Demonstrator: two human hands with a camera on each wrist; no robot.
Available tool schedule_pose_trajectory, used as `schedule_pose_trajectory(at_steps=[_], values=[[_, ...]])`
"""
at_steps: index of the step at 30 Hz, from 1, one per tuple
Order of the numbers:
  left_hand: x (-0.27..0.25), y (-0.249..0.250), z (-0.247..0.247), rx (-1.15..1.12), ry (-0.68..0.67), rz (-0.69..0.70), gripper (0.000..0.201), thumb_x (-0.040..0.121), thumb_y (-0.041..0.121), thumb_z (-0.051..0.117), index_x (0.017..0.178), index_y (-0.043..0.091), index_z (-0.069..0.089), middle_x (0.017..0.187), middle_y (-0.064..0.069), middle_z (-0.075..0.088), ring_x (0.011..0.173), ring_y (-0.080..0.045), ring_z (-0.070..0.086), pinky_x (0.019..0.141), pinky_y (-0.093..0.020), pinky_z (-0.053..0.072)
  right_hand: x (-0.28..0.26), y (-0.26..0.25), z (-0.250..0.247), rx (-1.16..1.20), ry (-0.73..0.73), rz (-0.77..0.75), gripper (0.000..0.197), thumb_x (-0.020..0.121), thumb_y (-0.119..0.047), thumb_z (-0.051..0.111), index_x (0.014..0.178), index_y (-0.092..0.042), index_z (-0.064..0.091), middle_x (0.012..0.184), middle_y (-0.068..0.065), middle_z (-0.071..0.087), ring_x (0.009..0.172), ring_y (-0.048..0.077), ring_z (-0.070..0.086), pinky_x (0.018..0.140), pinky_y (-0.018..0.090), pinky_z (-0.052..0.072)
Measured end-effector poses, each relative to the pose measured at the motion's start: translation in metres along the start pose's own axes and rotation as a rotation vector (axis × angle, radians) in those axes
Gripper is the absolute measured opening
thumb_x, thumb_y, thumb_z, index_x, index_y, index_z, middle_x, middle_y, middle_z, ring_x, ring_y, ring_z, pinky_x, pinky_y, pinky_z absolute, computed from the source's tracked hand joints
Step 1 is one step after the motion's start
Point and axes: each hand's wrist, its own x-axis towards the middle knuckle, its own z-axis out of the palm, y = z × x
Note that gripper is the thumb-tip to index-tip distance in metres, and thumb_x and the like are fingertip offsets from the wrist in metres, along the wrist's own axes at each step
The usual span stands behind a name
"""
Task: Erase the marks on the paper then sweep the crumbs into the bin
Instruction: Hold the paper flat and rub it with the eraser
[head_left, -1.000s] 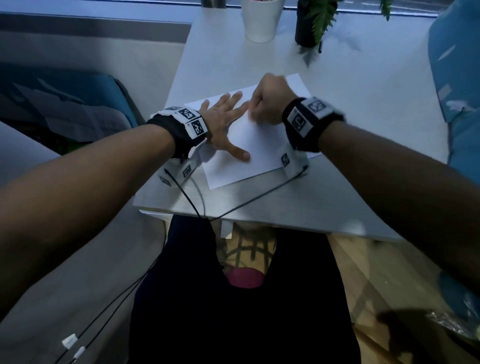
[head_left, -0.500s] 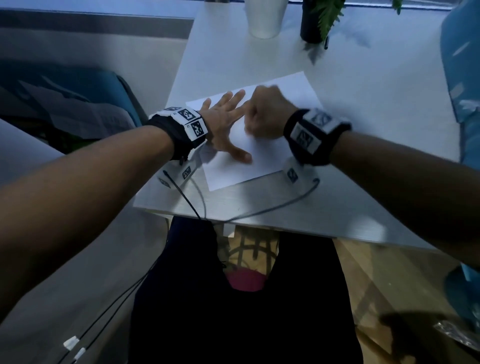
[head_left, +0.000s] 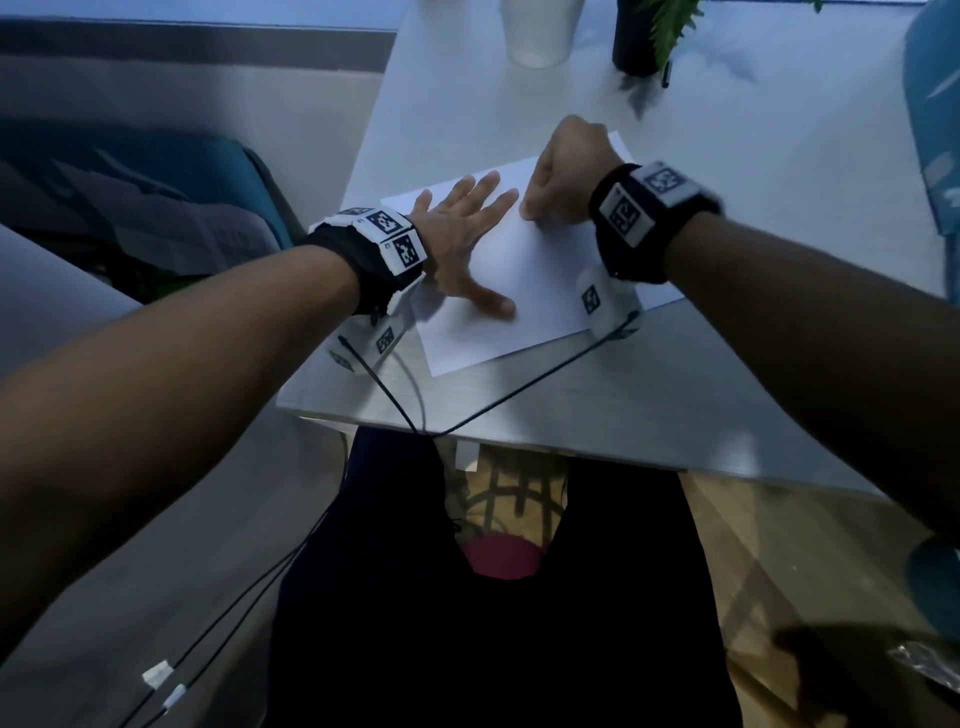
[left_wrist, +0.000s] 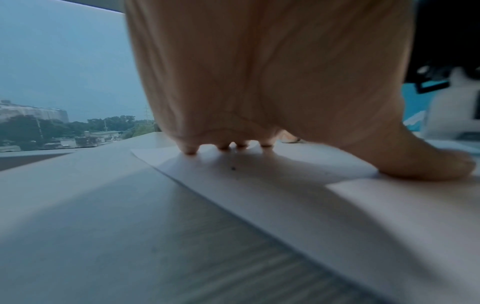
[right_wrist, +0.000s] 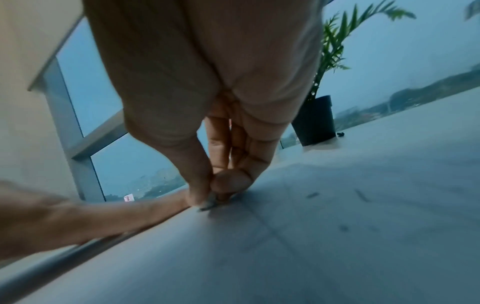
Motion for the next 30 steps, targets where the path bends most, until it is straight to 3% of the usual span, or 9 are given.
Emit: schedule_pose_trajectory(at_steps=[3,5,8,10,12,16,23,27,30], values=[[0.002,-0.002,-0.001,0.023,-0.005,0.008,0.139,0.049,0.089,0.059,0.154,0.032,-0.012,0.161,0.001,-0.022,0.148,-0.023,-0.019,0.117,-0.058,-0.006,-0.014,-0.018,0.019,-0.036,-0.073,-0.103,0.016,0.077,-0.018,0.068,0.075,-0.010,0.054,0.075,0.004,0.056,0.080,0.020,0.058,0.059,0.021,0.039],[0.001,-0.002,-0.001,0.029,-0.004,0.012,0.138,0.050,0.089,0.060,0.154,0.032,-0.011,0.162,0.001,-0.022,0.148,-0.023,-0.018,0.117,-0.059,-0.005,-0.024,-0.021,0.020,-0.005,-0.123,-0.120,0.024,0.078,-0.018,0.066,0.065,-0.011,0.047,0.070,0.005,0.052,0.080,0.020,0.058,0.052,0.020,0.035],[-0.002,-0.001,0.002,0.026,0.026,0.025,0.138,0.056,0.086,0.062,0.155,0.024,-0.012,0.162,-0.002,-0.021,0.149,-0.023,-0.016,0.118,-0.058,-0.004,-0.010,0.001,-0.008,0.044,-0.090,0.038,0.027,0.071,-0.019,0.077,0.083,0.001,0.064,0.078,0.012,0.063,0.079,0.019,0.062,0.064,0.023,0.052],[-0.005,-0.003,0.002,0.022,0.042,0.043,0.136,0.060,0.084,0.058,0.155,0.018,-0.012,0.161,-0.005,-0.021,0.149,-0.024,-0.016,0.119,-0.053,-0.005,-0.007,0.020,-0.023,0.100,-0.173,0.104,0.030,0.070,-0.015,0.082,0.090,0.005,0.072,0.082,0.017,0.072,0.076,0.027,0.070,0.078,0.039,0.061],[-0.009,-0.006,0.001,0.028,0.024,0.062,0.132,0.064,0.082,0.053,0.155,0.013,-0.012,0.161,-0.008,-0.021,0.149,-0.024,-0.017,0.121,-0.049,-0.005,-0.011,0.034,-0.028,0.031,-0.245,0.105,0.028,0.070,-0.013,0.083,0.091,0.004,0.075,0.085,0.019,0.074,0.079,0.032,0.072,0.080,0.048,0.061],[-0.016,-0.007,-0.006,0.151,0.046,0.006,0.130,0.065,0.088,0.030,0.154,0.001,-0.006,0.161,-0.019,-0.015,0.149,-0.033,-0.011,0.120,-0.045,-0.005,-0.017,0.044,-0.027,-0.022,-0.238,0.112,0.027,0.067,-0.014,0.084,0.089,0.000,0.076,0.086,0.016,0.075,0.082,0.034,0.073,0.076,0.050,0.061],[-0.035,0.040,0.029,0.153,0.013,0.391,0.109,0.078,0.077,0.031,0.155,0.010,-0.005,0.163,-0.008,-0.010,0.150,-0.021,-0.006,0.119,-0.041,-0.002,-0.017,0.049,-0.021,-0.066,-0.183,0.059,0.020,0.072,-0.017,0.079,0.089,-0.006,0.076,0.090,0.012,0.074,0.082,0.024,0.068,0.074,0.034,0.058],[-0.016,0.017,0.017,0.048,0.046,0.228,0.102,0.080,0.077,0.025,0.156,0.019,-0.009,0.162,-0.001,-0.017,0.149,-0.016,-0.013,0.121,-0.045,-0.007,-0.017,0.051,-0.019,-0.047,-0.180,0.063,0.018,0.071,-0.017,0.079,0.087,-0.009,0.077,0.087,0.006,0.074,0.078,0.019,0.064,0.070,0.029,0.053],[-0.003,0.004,0.002,0.006,0.054,0.065,0.112,0.078,0.080,0.041,0.156,0.018,-0.011,0.162,0.000,-0.019,0.149,-0.017,-0.014,0.121,-0.047,-0.005,-0.015,0.052,-0.020,-0.059,-0.190,0.055,0.016,0.071,-0.016,0.081,0.085,-0.008,0.077,0.086,0.006,0.074,0.082,0.020,0.067,0.070,0.028,0.055]])
